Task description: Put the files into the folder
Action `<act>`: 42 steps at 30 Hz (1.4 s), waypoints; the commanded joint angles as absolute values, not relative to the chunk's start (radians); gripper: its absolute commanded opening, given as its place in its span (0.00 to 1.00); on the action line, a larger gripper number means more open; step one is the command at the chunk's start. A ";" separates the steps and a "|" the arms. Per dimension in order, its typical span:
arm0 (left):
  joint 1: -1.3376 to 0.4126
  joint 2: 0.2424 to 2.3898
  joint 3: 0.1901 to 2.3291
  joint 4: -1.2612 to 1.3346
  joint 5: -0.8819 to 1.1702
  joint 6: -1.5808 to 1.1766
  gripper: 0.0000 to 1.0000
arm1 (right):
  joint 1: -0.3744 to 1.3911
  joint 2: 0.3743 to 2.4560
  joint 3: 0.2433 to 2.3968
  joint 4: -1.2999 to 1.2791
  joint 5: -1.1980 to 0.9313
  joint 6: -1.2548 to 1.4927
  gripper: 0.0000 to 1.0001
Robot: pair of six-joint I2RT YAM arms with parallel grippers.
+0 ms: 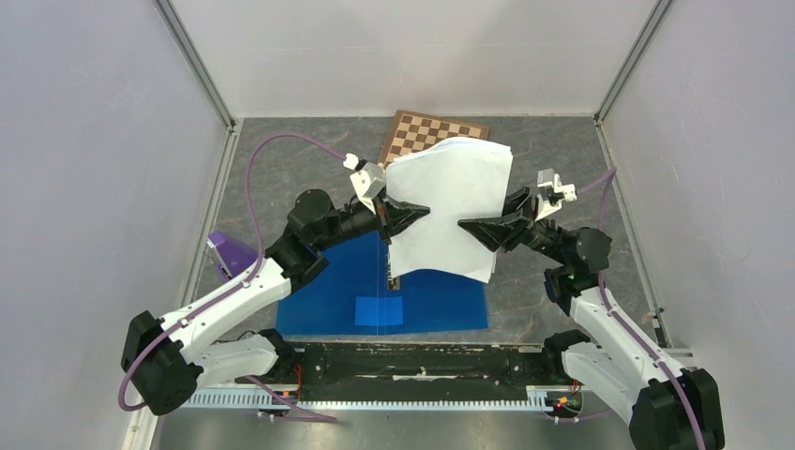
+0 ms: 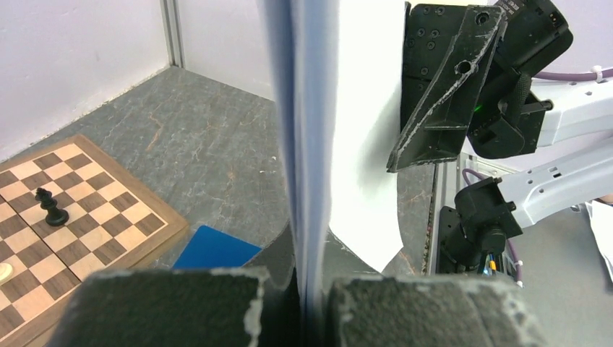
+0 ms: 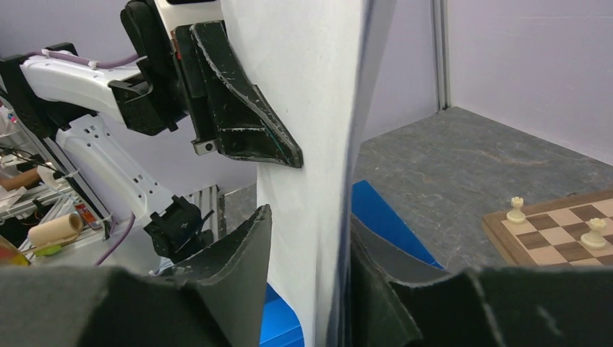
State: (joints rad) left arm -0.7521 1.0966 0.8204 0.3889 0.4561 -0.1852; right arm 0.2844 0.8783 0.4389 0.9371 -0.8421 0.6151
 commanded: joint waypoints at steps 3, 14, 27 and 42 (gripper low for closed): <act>-0.749 1.073 0.830 0.393 0.480 -0.225 0.02 | 0.288 0.851 0.469 0.952 -0.834 0.682 0.31; -0.747 1.069 0.816 0.429 0.459 -0.253 0.02 | 0.288 0.818 0.491 0.719 -0.756 0.542 0.14; -0.749 1.108 0.870 0.037 0.102 -0.465 0.45 | 0.307 1.085 0.684 0.140 -0.595 0.432 0.00; -0.749 1.302 0.817 -0.174 -0.173 -0.683 0.48 | 0.336 1.527 0.672 0.040 -0.448 0.375 0.00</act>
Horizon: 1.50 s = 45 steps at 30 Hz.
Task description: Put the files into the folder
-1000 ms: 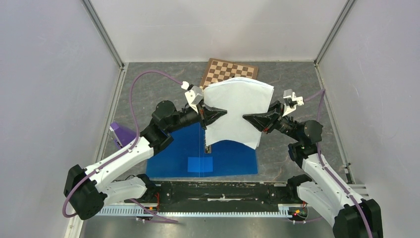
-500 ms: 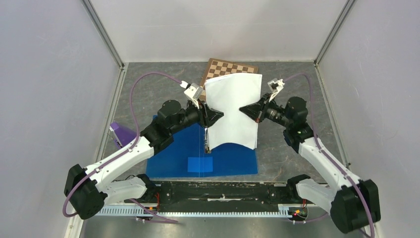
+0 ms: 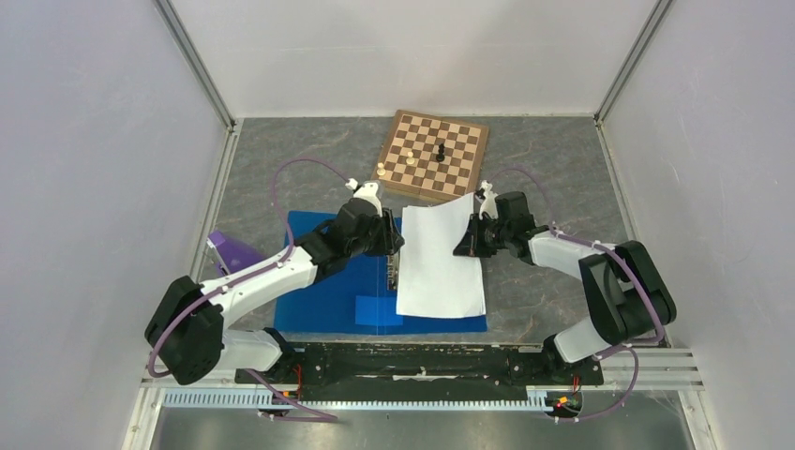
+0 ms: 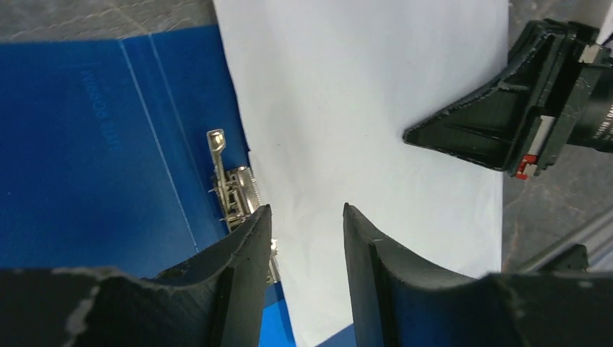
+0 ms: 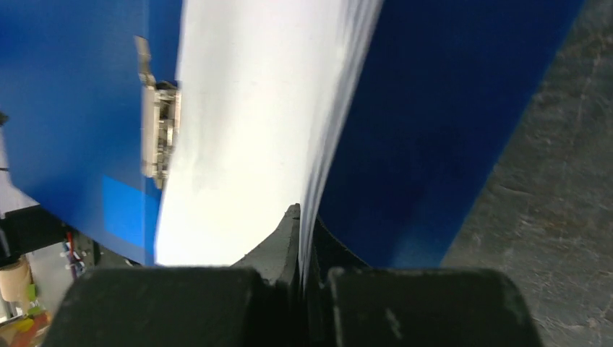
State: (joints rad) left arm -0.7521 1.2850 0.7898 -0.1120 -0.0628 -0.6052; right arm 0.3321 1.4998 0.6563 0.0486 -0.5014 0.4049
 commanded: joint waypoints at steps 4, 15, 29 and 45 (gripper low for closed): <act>-0.749 1.296 0.837 -0.240 -0.242 -0.693 0.52 | 0.336 1.553 0.681 0.026 -0.414 0.353 0.00; -0.747 1.281 0.742 -0.309 -0.416 -0.859 0.29 | 0.356 1.524 0.643 0.109 -0.412 0.291 0.00; -0.753 1.517 0.744 -0.172 -0.306 -0.952 0.06 | 0.391 1.480 0.568 0.265 -0.459 0.304 0.00; -0.808 1.562 0.723 -0.141 -0.311 -1.080 0.02 | 0.432 1.351 0.506 0.267 -0.389 0.236 0.00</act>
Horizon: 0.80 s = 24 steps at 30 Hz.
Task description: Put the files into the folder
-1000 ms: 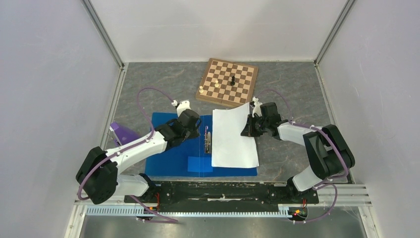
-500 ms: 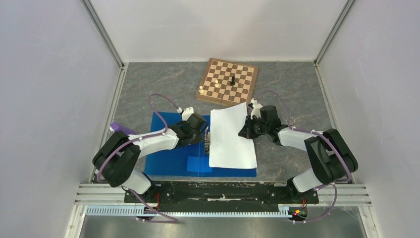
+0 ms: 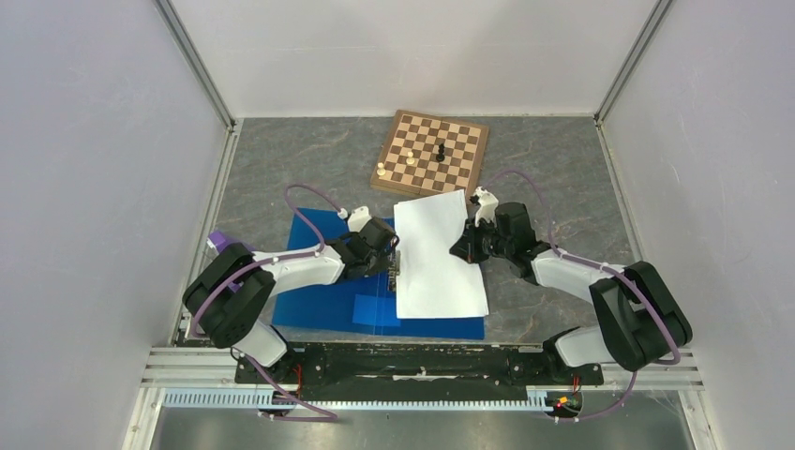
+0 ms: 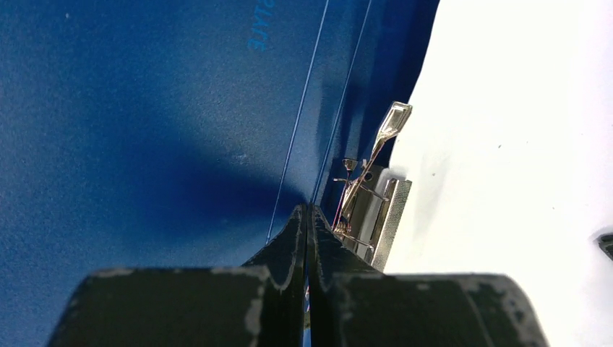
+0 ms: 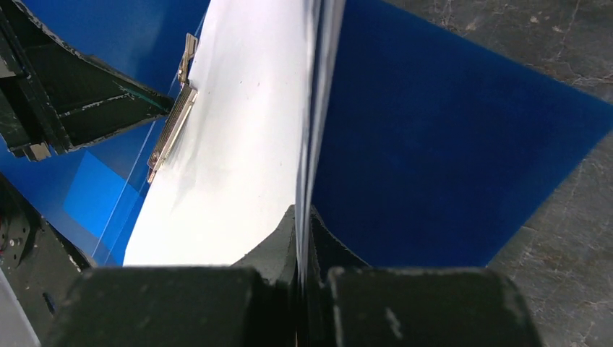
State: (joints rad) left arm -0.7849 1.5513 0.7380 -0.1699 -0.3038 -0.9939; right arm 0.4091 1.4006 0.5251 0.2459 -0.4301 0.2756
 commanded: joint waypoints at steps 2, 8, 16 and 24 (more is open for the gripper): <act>-0.816 1.561 0.720 -0.141 -0.314 -1.097 0.02 | 0.442 1.347 0.504 0.255 -0.364 0.238 0.00; -0.839 1.547 0.713 -0.147 -0.328 -1.140 0.02 | 0.443 1.378 0.523 0.174 -0.244 0.301 0.00; -0.859 1.512 0.711 -0.179 -0.322 -1.116 0.04 | 0.444 1.398 0.554 0.100 -0.173 0.329 0.00; -0.870 1.492 0.680 -0.204 -0.311 -1.111 0.02 | 0.443 1.363 0.542 0.089 -0.273 0.346 0.00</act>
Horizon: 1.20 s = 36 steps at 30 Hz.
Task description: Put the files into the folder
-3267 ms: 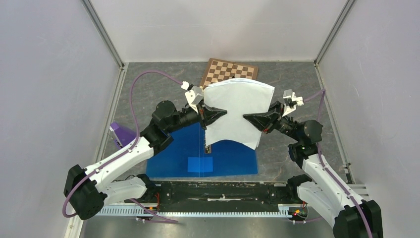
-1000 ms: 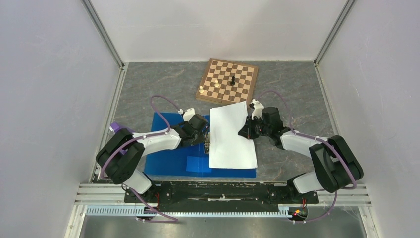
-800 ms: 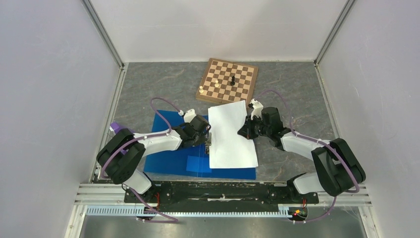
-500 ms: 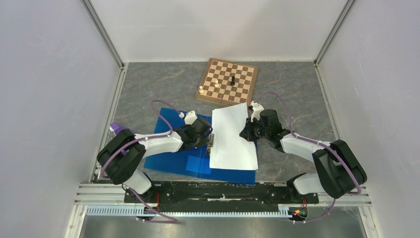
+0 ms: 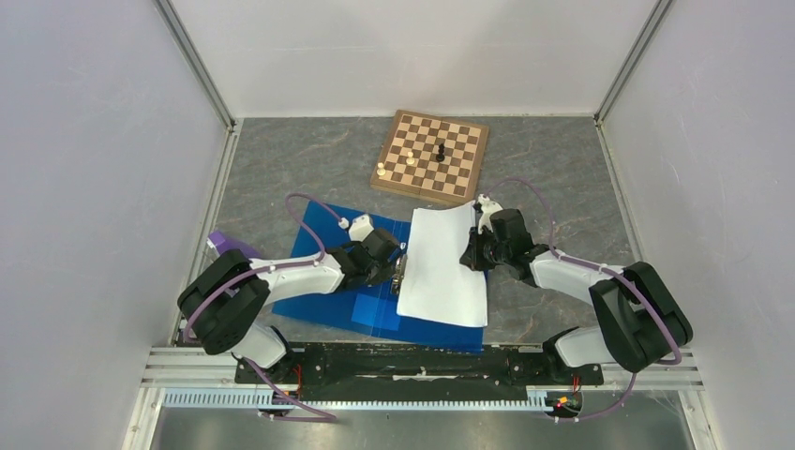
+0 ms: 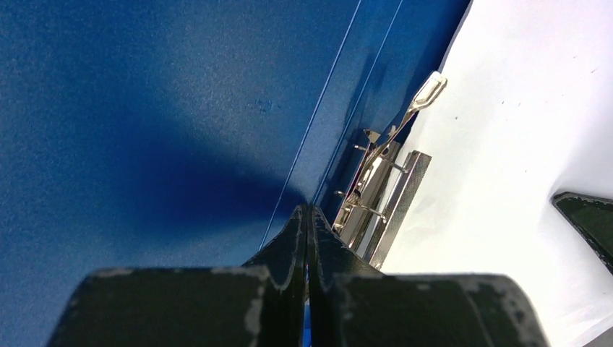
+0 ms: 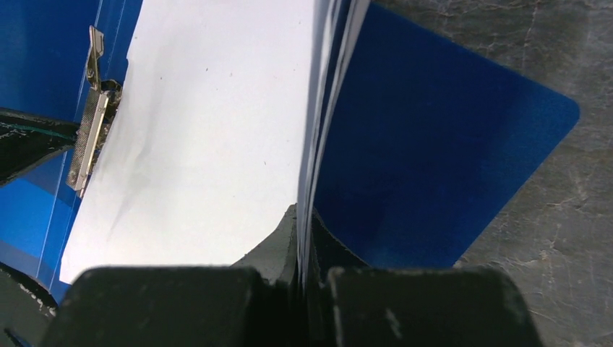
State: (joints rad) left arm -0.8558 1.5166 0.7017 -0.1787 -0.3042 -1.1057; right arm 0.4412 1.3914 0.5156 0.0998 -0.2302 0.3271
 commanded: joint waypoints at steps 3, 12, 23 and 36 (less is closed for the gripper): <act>-0.886 1.508 0.689 -0.204 -0.318 -1.137 0.02 | 0.445 1.344 0.532 0.087 -0.299 0.381 0.00; -0.962 1.551 0.727 -0.239 -0.391 -1.312 0.02 | 0.462 1.279 0.424 0.088 -0.282 0.482 0.00; -1.005 1.594 0.763 -0.156 -0.449 -1.440 0.02 | 0.454 1.419 0.463 0.054 -0.136 0.435 0.00; -1.003 1.636 0.905 -0.184 -0.519 -1.327 0.02 | 0.388 1.679 0.729 -0.026 -0.045 0.296 0.00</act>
State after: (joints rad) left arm -0.9909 1.6363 0.8249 -0.2131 -0.4824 -1.3861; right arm 0.4068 1.6058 0.6830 0.1177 -0.1505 0.3923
